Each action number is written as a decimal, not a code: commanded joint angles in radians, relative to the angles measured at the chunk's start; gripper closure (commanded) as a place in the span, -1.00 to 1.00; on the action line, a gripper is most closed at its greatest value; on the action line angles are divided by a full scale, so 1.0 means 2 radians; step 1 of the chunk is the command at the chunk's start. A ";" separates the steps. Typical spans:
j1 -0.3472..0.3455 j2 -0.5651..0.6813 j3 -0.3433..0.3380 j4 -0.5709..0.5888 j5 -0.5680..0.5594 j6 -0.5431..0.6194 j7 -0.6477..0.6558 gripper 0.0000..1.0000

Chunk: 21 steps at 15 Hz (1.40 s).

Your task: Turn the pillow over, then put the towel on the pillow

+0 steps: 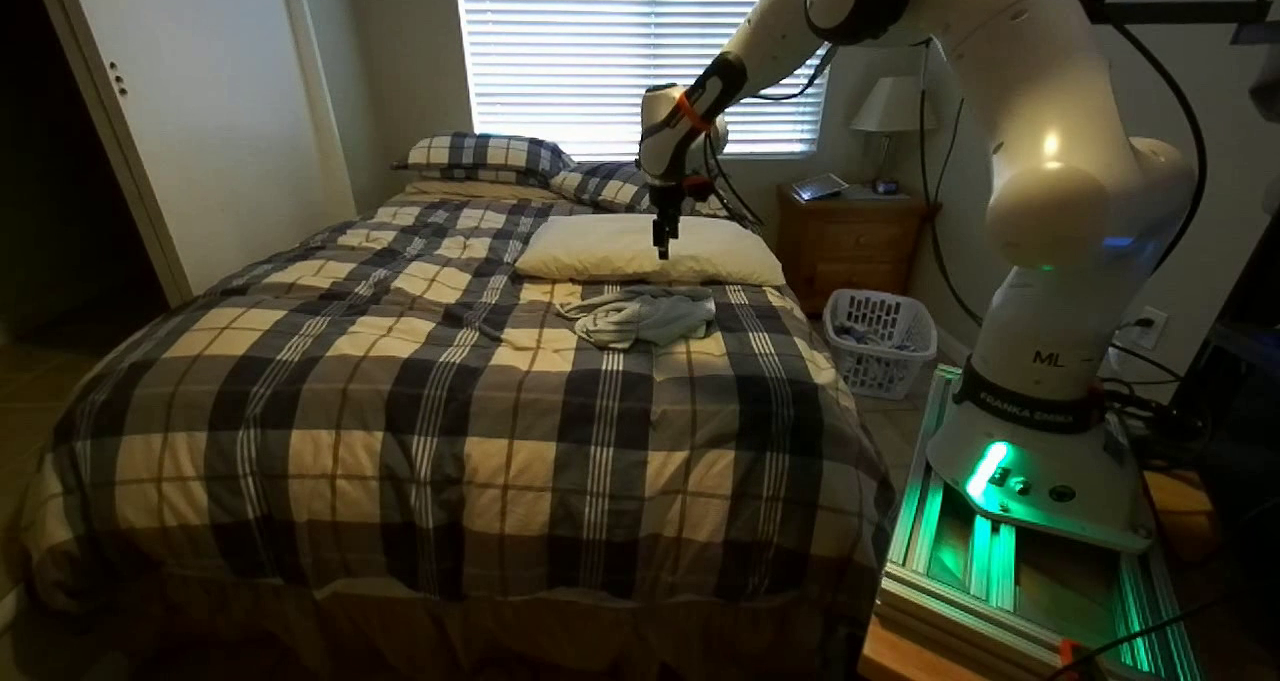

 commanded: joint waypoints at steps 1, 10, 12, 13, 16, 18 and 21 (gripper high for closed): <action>-0.028 0.024 0.044 0.011 0.083 0.018 -0.088 -1.00; -0.018 0.088 0.038 0.060 0.124 -0.031 -0.182 -1.00; -0.010 0.101 0.031 0.068 0.117 -0.023 -0.184 -1.00; -0.006 0.108 0.027 0.074 0.114 -0.018 -0.182 -1.00; 0.002 0.129 0.019 0.089 0.110 -0.010 -0.178 -1.00; 0.004 0.142 0.020 0.100 0.114 -0.016 -0.179 -1.00; 0.001 0.156 0.025 0.114 0.119 -0.026 -0.182 -0.50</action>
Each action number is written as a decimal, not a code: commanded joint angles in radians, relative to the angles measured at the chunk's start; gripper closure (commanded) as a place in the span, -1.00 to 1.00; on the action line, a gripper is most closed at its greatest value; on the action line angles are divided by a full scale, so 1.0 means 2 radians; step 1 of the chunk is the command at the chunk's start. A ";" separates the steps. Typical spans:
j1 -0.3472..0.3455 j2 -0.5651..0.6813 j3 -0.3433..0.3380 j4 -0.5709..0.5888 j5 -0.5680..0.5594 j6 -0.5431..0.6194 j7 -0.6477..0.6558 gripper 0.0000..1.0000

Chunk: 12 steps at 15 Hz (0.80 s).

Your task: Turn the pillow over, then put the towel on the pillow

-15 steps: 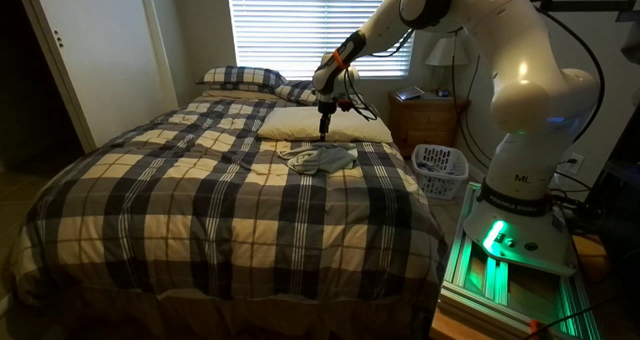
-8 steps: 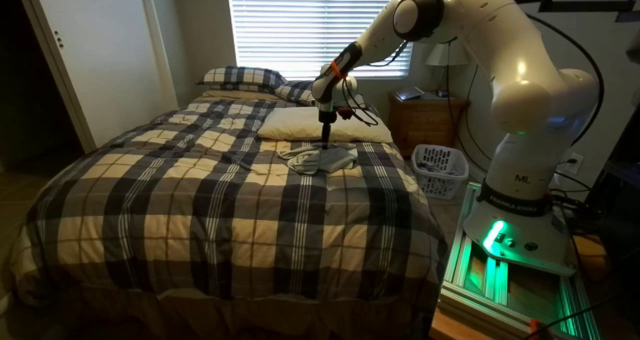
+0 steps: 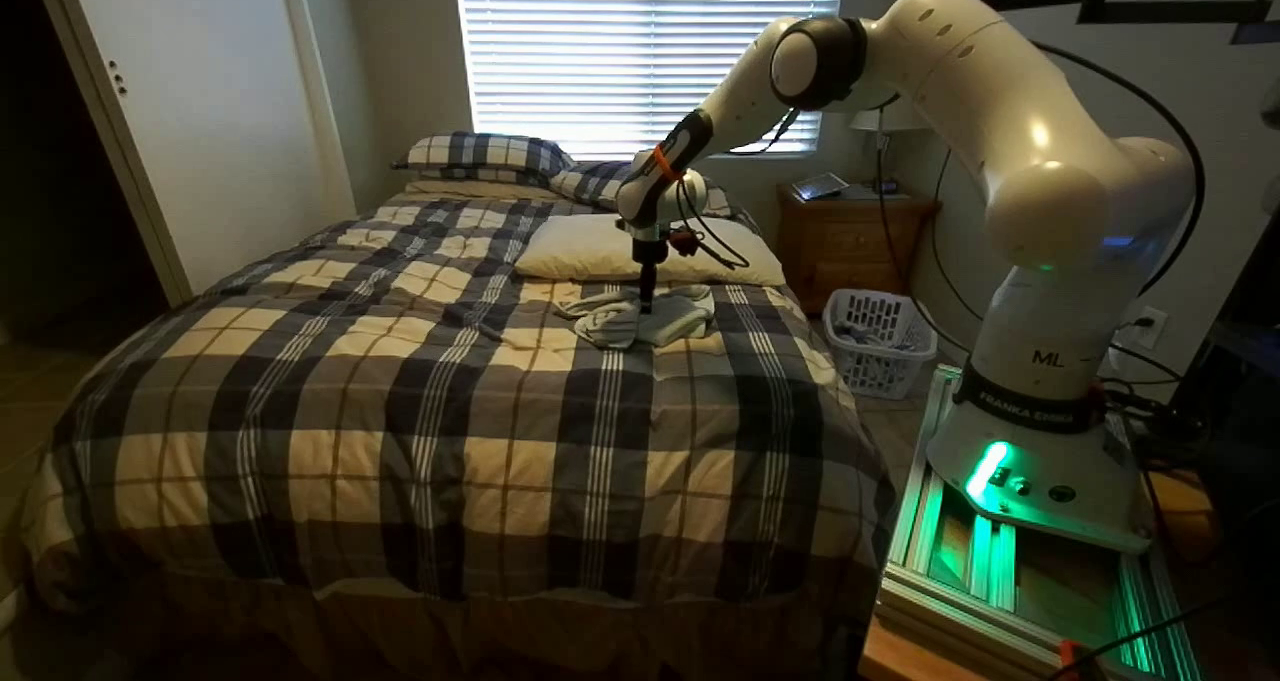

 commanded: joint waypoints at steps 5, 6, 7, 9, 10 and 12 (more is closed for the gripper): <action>-0.007 0.031 0.011 0.050 0.016 -0.042 -0.019 0.10; -0.009 0.032 0.013 0.054 0.018 -0.050 -0.023 0.26; -0.011 0.032 0.017 0.057 0.022 -0.058 -0.026 0.38; -0.014 0.031 0.019 0.064 0.028 -0.073 -0.030 0.66; -0.016 0.031 0.022 0.066 0.033 -0.083 -0.036 0.79; -0.019 0.030 0.023 0.071 0.041 -0.094 -0.042 0.93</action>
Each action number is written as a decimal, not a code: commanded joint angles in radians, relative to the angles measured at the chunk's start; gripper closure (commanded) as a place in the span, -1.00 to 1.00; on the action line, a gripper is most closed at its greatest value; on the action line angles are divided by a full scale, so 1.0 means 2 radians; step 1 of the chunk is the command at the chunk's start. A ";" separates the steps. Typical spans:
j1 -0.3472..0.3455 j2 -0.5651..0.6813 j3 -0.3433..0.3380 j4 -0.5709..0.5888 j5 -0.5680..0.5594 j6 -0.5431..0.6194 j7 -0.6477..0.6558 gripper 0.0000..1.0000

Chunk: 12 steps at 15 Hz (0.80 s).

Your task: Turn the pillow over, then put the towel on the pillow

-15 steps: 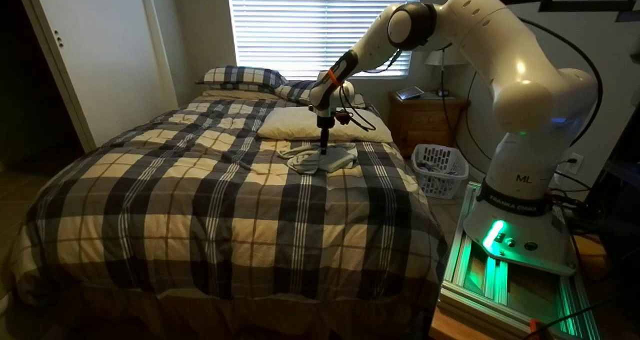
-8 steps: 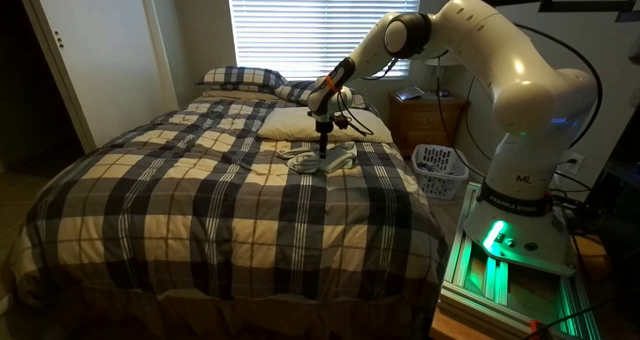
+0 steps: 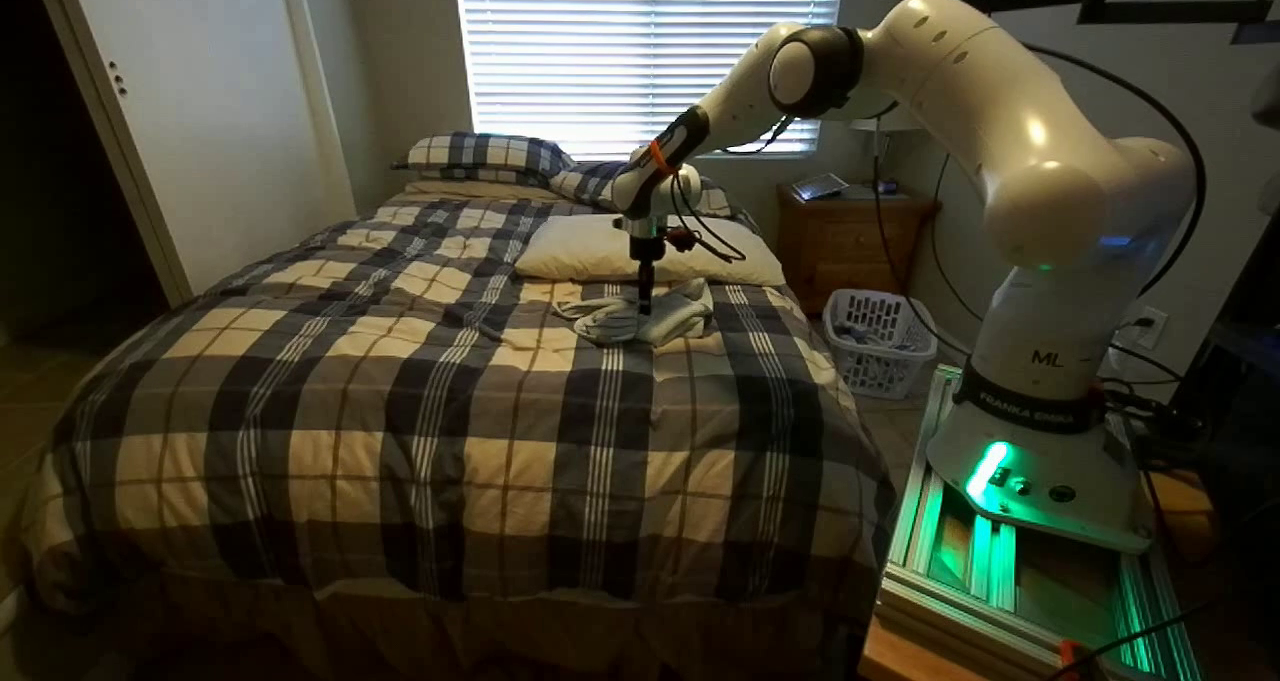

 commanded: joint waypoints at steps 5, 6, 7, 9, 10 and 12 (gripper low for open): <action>-0.029 0.007 0.026 0.031 0.061 -0.059 -0.065 0.88; -0.031 0.005 0.025 0.033 0.067 -0.060 -0.069 0.89; -0.033 0.001 0.023 0.030 0.072 -0.057 -0.072 0.89; -0.032 -0.011 0.015 0.021 0.075 -0.040 -0.072 0.89; -0.032 -0.018 0.014 0.017 0.076 -0.036 -0.072 0.89; -0.031 -0.035 0.014 0.006 0.075 -0.030 -0.074 0.88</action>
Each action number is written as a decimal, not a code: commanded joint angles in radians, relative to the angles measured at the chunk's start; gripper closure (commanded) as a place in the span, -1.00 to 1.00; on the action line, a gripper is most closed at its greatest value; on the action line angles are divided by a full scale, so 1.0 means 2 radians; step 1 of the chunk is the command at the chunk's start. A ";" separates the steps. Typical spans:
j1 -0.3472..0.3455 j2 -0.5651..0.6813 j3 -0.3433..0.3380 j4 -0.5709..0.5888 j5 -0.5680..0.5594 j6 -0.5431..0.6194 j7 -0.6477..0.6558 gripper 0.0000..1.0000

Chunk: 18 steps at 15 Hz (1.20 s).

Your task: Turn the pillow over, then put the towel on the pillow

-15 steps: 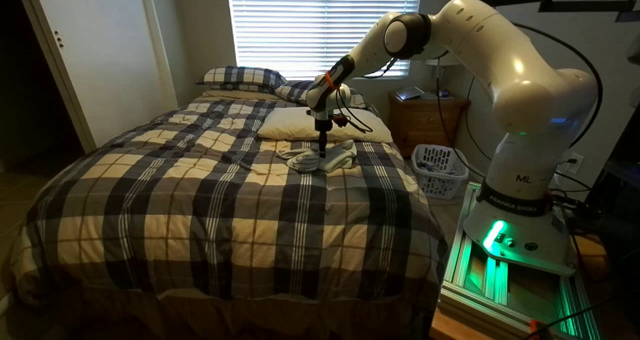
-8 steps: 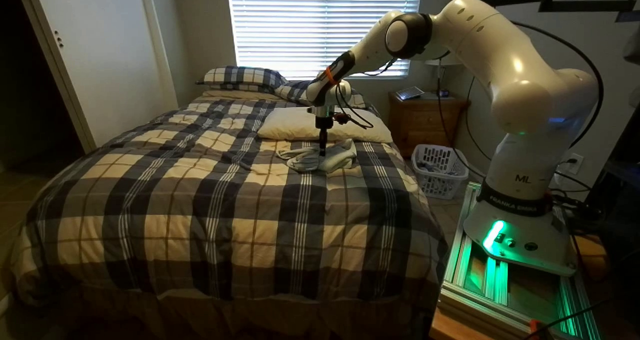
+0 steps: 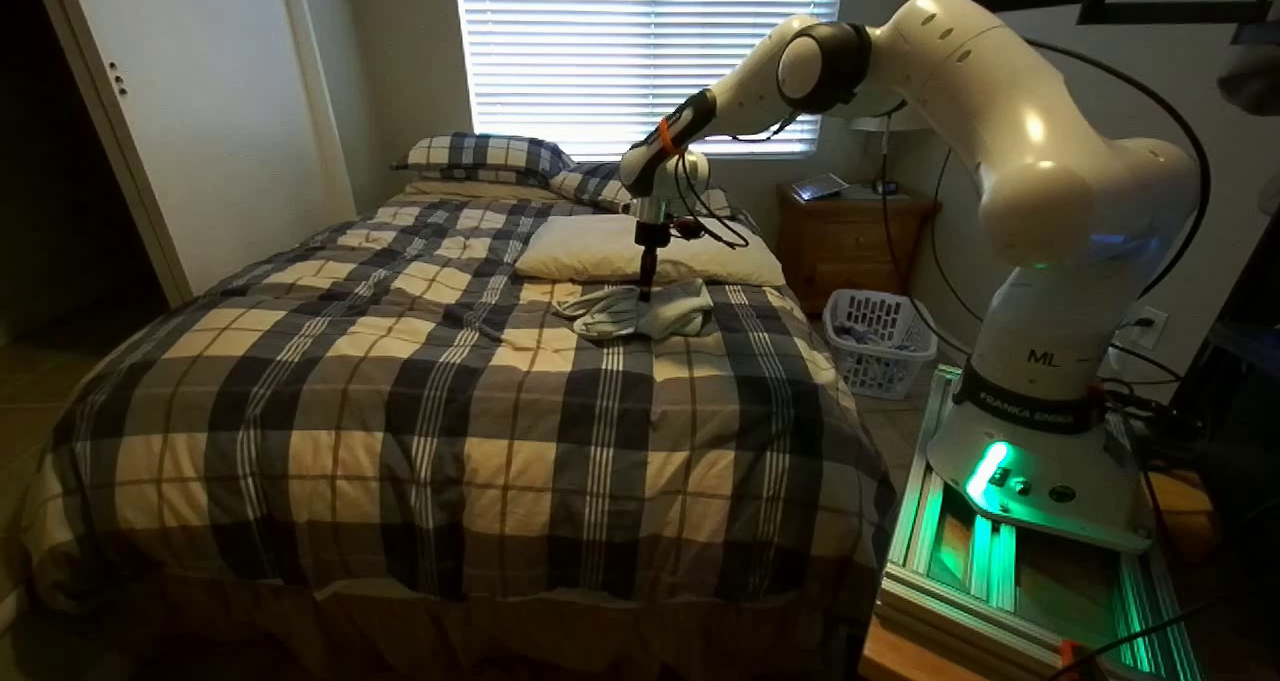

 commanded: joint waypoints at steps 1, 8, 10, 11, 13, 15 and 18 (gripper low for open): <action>-0.002 -0.035 0.001 -0.020 0.017 0.010 -0.018 0.88; 0.005 -0.096 -0.014 -0.047 0.006 0.086 -0.019 0.89; 0.006 -0.111 -0.020 -0.054 0.003 0.116 -0.016 0.89; 0.004 -0.120 -0.019 -0.063 -0.009 0.140 -0.009 0.89; 0.008 -0.132 -0.033 -0.069 -0.006 0.177 -0.008 0.89; 0.007 -0.143 -0.040 -0.077 -0.007 0.219 -0.004 0.89; 0.009 -0.157 -0.053 -0.090 -0.014 0.289 0.006 0.89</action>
